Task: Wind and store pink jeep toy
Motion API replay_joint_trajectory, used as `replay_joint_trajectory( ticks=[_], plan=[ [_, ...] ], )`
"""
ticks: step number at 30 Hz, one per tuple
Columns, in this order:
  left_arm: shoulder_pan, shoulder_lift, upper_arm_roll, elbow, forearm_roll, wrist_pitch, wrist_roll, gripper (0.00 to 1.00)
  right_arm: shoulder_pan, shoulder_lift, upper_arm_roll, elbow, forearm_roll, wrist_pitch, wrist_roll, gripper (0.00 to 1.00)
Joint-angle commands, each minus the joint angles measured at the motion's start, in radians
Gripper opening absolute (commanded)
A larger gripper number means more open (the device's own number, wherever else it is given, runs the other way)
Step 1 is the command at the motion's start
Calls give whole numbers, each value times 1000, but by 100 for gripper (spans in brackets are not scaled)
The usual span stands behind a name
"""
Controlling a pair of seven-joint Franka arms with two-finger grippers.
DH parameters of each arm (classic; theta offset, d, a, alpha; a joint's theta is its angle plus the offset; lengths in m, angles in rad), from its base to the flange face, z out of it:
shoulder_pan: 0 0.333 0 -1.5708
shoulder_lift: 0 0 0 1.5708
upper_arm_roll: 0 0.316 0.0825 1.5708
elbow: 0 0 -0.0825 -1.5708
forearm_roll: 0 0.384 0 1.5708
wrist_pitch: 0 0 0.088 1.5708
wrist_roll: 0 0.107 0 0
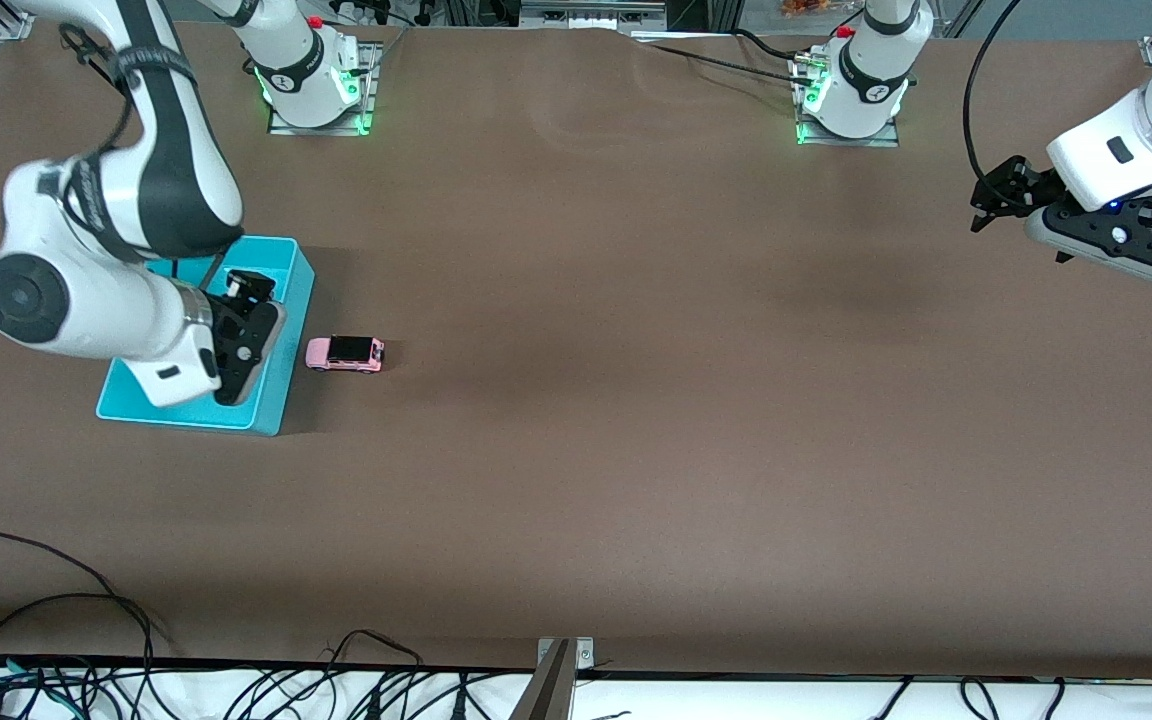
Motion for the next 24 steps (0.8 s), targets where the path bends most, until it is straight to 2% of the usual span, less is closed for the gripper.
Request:
replay_joint_trajectory(
  ticks=[1,7,16,24],
  plan=[
    [-21,26,22,42,10,-29,-11,100,8,32,6,-45,20,78,-149,100],
    [-44,26,39,42,9,-30,-11,100,9,31,16,-167,32,213,-229,100],
    [-36,32,39,44,9,-38,-10,100,8,20,61,-322,32,375,-251,100],
    [-33,32,39,45,9,-38,-11,100,9,8,76,-453,31,541,-254,100]
  ],
)
